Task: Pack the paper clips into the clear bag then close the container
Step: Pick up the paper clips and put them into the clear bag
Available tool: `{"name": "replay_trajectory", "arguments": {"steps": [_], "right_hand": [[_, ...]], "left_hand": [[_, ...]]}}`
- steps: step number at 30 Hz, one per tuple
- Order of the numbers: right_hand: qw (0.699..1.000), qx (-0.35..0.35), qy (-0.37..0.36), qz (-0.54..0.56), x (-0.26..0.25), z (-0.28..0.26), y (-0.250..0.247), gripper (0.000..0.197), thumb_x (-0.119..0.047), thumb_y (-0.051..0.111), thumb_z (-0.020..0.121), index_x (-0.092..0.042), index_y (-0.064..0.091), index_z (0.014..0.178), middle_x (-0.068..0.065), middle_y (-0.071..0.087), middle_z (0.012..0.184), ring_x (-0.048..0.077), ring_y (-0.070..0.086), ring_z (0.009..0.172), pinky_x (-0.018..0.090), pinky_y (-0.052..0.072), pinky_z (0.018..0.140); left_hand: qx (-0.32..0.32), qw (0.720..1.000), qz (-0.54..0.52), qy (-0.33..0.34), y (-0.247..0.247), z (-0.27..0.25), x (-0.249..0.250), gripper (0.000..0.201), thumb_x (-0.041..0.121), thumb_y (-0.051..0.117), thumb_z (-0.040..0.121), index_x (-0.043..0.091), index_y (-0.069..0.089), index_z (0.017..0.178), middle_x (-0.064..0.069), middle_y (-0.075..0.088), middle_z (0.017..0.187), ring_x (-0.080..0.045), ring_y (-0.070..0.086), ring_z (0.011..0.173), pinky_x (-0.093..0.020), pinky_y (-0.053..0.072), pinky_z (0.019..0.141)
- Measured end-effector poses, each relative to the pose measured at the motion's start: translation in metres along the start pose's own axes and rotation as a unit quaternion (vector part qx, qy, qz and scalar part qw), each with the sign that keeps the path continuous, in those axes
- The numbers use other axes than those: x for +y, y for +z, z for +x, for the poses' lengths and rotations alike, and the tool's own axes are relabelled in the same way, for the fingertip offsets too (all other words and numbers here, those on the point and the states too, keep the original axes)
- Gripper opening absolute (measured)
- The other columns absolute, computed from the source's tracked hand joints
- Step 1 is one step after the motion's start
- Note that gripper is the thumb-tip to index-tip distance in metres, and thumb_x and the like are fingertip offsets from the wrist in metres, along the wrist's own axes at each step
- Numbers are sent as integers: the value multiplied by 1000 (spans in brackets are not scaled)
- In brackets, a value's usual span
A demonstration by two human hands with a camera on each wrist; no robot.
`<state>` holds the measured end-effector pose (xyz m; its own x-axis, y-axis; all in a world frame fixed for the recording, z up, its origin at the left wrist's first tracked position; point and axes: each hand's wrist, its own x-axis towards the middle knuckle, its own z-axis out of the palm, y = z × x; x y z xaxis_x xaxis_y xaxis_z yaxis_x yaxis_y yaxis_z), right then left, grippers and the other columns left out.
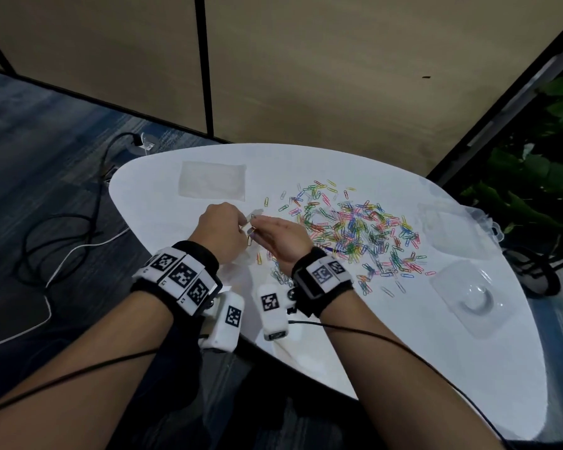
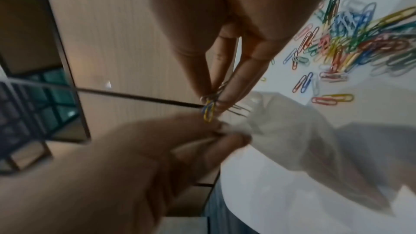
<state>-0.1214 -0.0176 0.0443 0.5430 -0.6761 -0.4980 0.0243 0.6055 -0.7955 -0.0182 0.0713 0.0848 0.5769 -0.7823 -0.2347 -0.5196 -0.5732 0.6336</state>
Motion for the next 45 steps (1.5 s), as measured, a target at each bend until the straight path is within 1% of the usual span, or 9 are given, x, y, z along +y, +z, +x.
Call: {"name": "replay_trajectory", "arguments": {"steps": [5,12,17,20,24,27,30,38,45], "right_hand": [[983,38,-54,-171,12,13,6,10,-12,74,79,-10,73,70,13,73,74,21,70,73,40,60,83],[819,-121,-135,-545,-14,12,6,22,-12,63,84,-25,79,93,1,76,88,19,70,86,31,57,79],[909,-86,-135,-386,-40,38,-5,35,11,45,87,-4,77,82,15,74,90,28,71,87,32,60,72],[779,-59,-133,-610,-23,61,-19,32,-5,49,93,-16,74,110,6,69,119,21,67,93,25,55,78],[582,-177,-98,-787,18,74,-32,36,-24,41,101,-15,59,131,9,52,138,29,50,126,38,39,107],[522,-176,-176,-816,28,62,-52,31,-16,49,89,-12,64,117,7,56,123,29,53,112,44,48,94],[471,-174,-186,-845,26,52,-79,48,-17,64,77,-18,58,125,6,51,136,29,48,121,46,47,98],[535,-82,-201,-817,18,51,-90,19,-2,55,89,-7,72,86,11,68,85,28,64,80,34,55,71],[852,118,-99,-501,-18,42,-109,11,-6,74,83,-8,77,94,1,74,82,5,67,62,10,53,60]], "left_hand": [[2,1000,-1,-7,-3,-1,3,23,3,60,81,3,77,96,-17,73,93,-34,68,95,-40,58,85],[9,1000,-2,-14,-9,1,-2,24,1,64,82,10,76,100,-14,74,96,-30,68,101,-38,57,90],[39,999,22,-21,-24,4,-8,27,-1,55,84,6,79,96,-15,74,91,-31,66,98,-37,58,83],[39,999,18,-22,-29,6,-10,24,0,60,84,5,78,99,-17,75,92,-31,66,102,-40,58,87],[43,999,12,-18,-30,6,-10,24,3,62,86,5,76,105,-19,73,100,-33,65,106,-41,56,92],[34,999,13,-17,-29,5,-11,25,1,60,86,7,77,102,-17,74,98,-32,66,102,-37,57,89],[25,999,18,-16,-27,4,-10,27,-1,58,82,9,79,96,-15,73,94,-32,66,96,-35,57,81],[10,1000,28,-9,-20,2,-6,31,-1,56,84,11,79,101,-15,73,92,-30,68,90,-33,56,74],[-3,1000,28,-10,-13,5,-1,36,-2,47,83,11,78,94,-13,70,87,-33,68,90,-33,55,72]]}}
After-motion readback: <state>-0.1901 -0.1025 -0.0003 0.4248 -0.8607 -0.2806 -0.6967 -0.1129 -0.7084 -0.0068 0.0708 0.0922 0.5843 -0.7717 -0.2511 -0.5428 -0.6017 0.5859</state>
